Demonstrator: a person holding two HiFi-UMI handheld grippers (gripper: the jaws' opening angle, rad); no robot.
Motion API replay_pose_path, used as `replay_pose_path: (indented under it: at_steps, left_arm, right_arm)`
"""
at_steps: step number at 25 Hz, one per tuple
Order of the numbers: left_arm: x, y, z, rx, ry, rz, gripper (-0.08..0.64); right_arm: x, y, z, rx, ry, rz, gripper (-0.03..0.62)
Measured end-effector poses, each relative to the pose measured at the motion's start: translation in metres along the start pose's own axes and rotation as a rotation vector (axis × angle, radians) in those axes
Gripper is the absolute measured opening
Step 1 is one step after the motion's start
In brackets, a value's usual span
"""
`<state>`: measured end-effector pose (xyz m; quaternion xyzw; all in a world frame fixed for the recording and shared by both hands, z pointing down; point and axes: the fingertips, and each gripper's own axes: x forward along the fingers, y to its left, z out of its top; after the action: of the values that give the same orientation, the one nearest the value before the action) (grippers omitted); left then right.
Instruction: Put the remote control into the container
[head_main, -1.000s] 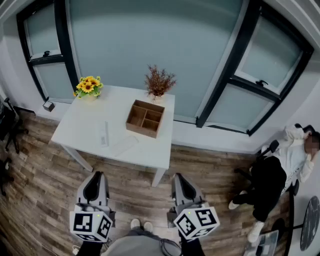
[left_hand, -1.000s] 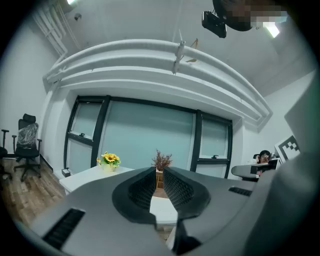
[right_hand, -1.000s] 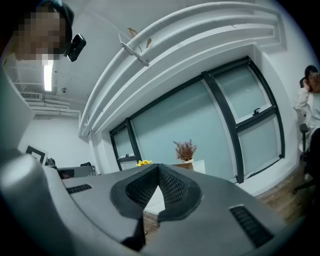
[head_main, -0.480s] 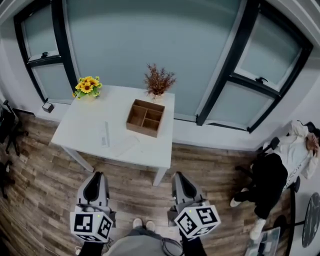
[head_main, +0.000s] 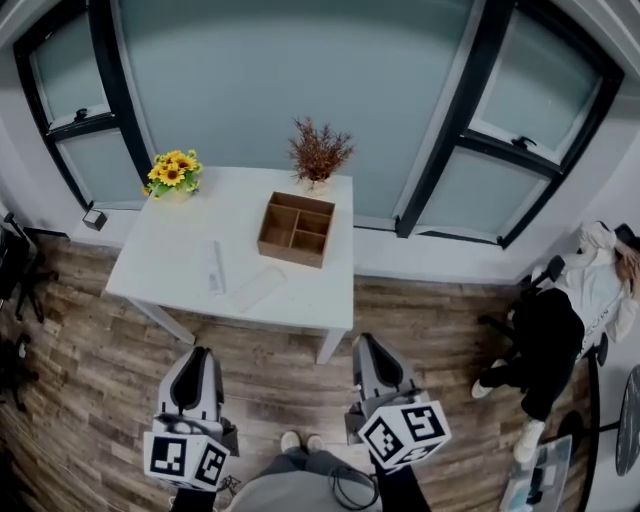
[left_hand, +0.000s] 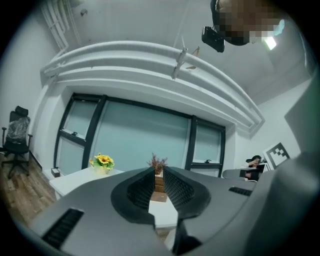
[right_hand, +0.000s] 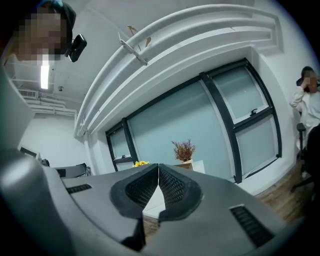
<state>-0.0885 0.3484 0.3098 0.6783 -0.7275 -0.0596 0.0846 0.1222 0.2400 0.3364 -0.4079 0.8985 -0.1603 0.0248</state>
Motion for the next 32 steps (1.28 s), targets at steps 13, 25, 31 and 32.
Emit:
replay_pose_path:
  at_steps: [13,25,31,32]
  left_arm:
    - [0.053,0.023,-0.028,0.012,0.07,-0.011,0.051]
    - [0.187,0.029,-0.011,-0.073,-0.019,0.05,0.051]
    - [0.243,0.034,-0.026,-0.024,0.035,0.07,0.051]
    - [0.249,0.035,-0.028,-0.015,0.039,0.069,0.051]
  right_arm:
    - [0.05,-0.013,0.0,-0.027,-0.003,-0.019,0.005]
    - [0.166,-0.087,0.044,-0.043,0.021,0.086,0.005]
    - [0.211,-0.124,0.064,-0.048,0.029,0.137,0.005]
    - [0.217,-0.128,0.066,-0.05,0.028,0.144,0.005]
